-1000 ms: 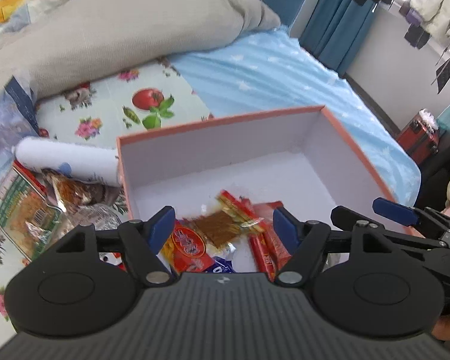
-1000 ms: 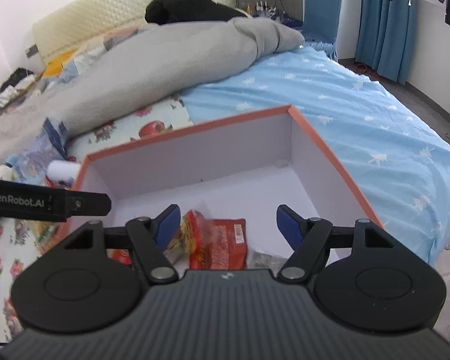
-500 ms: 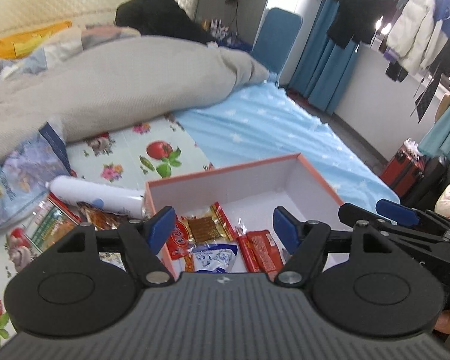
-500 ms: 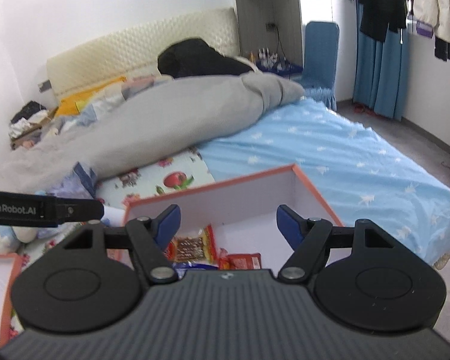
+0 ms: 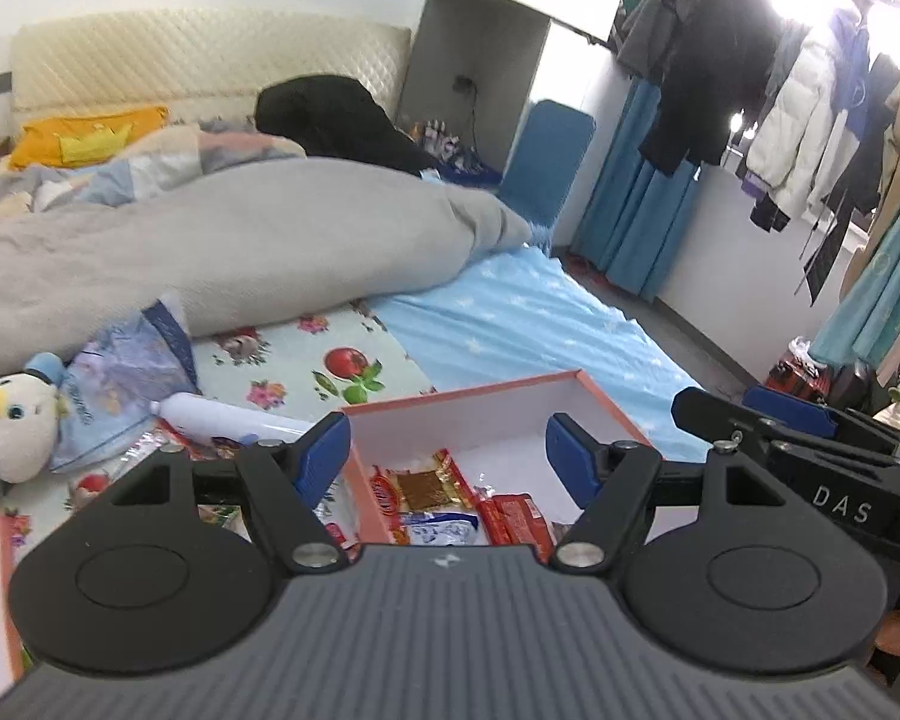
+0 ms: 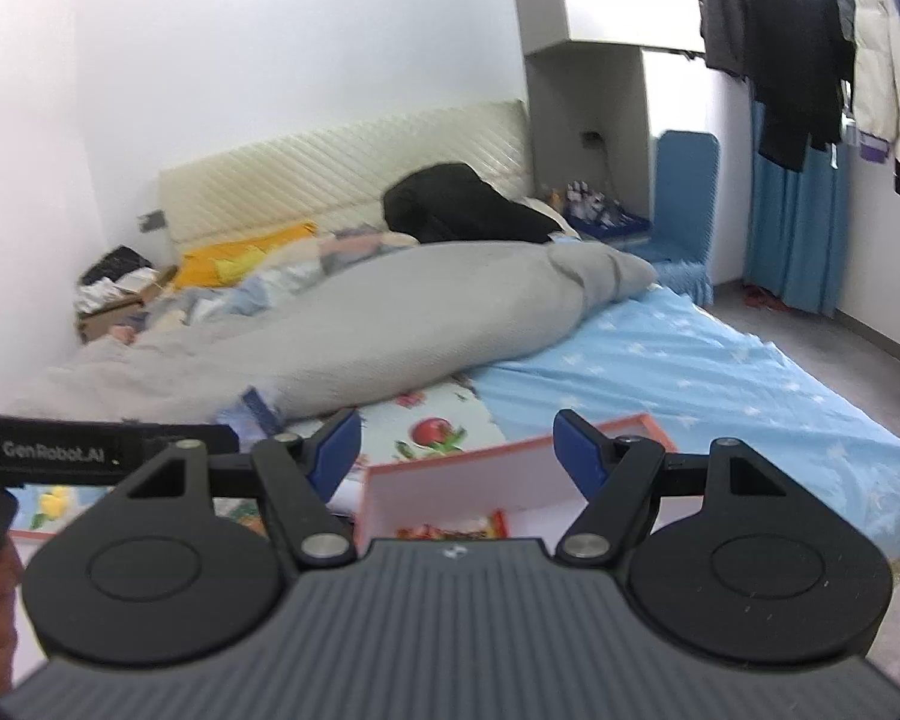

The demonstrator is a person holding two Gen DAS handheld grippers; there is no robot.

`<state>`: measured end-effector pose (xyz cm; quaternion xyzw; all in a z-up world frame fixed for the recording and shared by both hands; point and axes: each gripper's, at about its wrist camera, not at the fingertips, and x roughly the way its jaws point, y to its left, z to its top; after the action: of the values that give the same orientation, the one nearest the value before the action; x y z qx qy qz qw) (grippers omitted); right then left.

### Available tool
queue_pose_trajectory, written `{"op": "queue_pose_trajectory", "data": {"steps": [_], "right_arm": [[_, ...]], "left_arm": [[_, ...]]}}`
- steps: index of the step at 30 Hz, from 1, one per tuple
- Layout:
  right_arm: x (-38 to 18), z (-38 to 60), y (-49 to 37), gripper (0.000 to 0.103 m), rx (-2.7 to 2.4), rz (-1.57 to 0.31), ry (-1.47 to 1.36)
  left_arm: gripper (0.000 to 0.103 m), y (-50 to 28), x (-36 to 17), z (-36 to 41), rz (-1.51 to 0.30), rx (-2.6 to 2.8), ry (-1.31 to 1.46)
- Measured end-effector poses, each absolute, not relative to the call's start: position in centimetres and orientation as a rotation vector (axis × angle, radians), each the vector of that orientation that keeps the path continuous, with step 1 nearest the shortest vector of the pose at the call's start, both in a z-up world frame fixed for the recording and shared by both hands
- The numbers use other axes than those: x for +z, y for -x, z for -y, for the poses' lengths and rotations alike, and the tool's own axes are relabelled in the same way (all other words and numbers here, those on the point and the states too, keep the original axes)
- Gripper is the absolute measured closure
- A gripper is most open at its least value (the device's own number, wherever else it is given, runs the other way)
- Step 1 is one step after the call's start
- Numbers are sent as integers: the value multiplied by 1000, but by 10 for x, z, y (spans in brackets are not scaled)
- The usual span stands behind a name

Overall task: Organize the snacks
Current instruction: 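Open both tools to drop the packet and clear bag into the box, then move both tools away from the box toward the snacks on the bed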

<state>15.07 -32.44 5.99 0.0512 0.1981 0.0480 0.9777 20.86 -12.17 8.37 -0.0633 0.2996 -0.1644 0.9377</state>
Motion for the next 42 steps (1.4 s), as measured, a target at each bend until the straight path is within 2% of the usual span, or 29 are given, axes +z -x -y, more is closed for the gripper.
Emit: {"op": "queue_pose_trajectory", "data": {"steps": [7,22,42], "right_arm": [[59,291,-131,30,165,-401,-76],[20,222,-105,30,298,-460,-41],[-53,192,-76,30,334,-575,-7]], "left_arm": [[27,-165,85,76,-583,-268,157],[27,-106,36,3,-608,-142,212],[27,-74,-35,-25,-644,-60,217]]}}
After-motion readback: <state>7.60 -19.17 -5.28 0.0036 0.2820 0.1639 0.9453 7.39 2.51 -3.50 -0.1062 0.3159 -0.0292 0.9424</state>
